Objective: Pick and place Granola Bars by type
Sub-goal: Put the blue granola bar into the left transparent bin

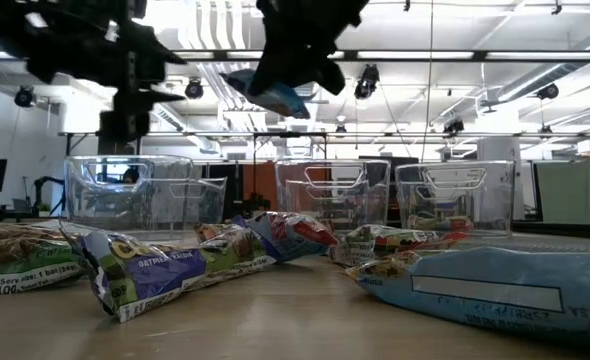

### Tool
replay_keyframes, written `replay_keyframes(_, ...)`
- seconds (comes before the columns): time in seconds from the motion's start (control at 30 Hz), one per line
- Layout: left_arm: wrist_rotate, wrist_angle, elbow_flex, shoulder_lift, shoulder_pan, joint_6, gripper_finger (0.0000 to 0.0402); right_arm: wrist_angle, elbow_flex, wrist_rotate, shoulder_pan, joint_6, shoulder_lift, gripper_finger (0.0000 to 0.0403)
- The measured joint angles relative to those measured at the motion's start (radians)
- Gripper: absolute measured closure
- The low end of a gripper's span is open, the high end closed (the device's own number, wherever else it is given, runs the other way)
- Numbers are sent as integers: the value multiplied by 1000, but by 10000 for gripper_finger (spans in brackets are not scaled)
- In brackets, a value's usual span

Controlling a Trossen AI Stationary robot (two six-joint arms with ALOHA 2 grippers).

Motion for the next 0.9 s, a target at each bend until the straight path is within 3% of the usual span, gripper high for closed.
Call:
replay_keyframes(0.23, 55, -4, 141, 210, 27, 129, 221, 16, 10, -11, 1, 8, 0, 349)
replay_keyframes(0.47, 112, -12, 270, 333, 31, 197, 221, -13, 8, 1, 3, 15, 0, 349)
replay_keyframes(0.9, 210, -11, 303, 424, 26, 241, 221, -20, 8, 7, 1, 7, 0, 349)
